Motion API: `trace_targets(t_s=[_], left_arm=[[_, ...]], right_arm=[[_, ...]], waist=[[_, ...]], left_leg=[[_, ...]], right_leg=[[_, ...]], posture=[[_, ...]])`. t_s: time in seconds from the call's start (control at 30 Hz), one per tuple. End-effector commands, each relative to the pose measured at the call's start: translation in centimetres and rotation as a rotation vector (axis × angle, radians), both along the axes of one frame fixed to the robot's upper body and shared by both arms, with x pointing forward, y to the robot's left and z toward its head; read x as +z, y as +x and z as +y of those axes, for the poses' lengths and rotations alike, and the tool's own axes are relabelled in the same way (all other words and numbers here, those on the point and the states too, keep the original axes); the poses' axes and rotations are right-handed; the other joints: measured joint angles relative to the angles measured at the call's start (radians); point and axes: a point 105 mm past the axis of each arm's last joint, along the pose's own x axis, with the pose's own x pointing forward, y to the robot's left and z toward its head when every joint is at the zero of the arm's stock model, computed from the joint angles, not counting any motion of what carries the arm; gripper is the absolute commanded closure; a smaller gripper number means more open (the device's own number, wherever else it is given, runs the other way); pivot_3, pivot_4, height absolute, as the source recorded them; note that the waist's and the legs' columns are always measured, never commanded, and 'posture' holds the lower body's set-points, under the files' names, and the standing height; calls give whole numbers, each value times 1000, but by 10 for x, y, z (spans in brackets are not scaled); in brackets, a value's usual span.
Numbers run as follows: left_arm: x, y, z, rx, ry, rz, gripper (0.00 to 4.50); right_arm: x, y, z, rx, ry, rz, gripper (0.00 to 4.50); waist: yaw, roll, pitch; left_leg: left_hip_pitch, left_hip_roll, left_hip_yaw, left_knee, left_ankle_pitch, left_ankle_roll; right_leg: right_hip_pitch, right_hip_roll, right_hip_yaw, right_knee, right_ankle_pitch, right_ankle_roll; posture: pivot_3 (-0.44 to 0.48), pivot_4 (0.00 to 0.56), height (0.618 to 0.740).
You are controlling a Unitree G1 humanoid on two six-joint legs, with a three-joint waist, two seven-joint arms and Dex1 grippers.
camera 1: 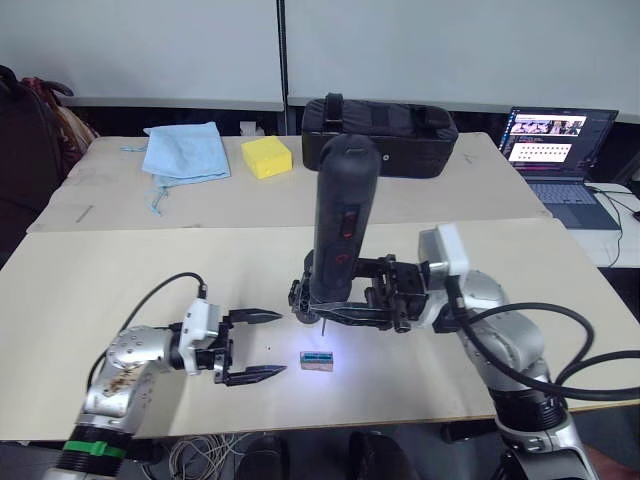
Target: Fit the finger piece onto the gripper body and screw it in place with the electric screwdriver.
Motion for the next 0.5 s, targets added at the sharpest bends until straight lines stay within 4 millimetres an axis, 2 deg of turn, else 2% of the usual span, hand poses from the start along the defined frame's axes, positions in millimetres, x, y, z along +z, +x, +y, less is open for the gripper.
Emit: trace_targets(t_s=[0.03,0.13,0.27,0.37,0.5], left_arm=[[33,-2,10,30,-69,10,30],[37,2,24,93,-55,50,30],[29,16,42,217,-5,30,30],[18,25,44,267,10,26,30],[-4,33,34,271,64,30,30]], right_arm=[[25,-11,-10,-2,67,-56,2585],[32,-10,-14,-25,78,-60,2585],[38,-10,-16,-33,85,-69,2585],[44,-9,-16,-31,98,-76,2585],[47,-7,-15,-27,102,-81,2585]], waist=[[1,0,0],[0,0,0],[-1,0,0],[1,0,0],[3,0,0]], left_leg=[[0,0,0,0,0,0],[0,0,0,0,0,0],[0,0,0,0,0,0],[0,0,0,0,0,0],[0,-1,0,0,0,0]], right_leg=[[0,0,0,0,0,0],[0,0,0,0,0,0],[0,0,0,-1,0,0],[0,1,0,-1,0,0],[0,0,0,-1,0,0]], posture=[[0,150,740],[0,150,740],[0,150,740],[0,150,740],[0,150,740]])
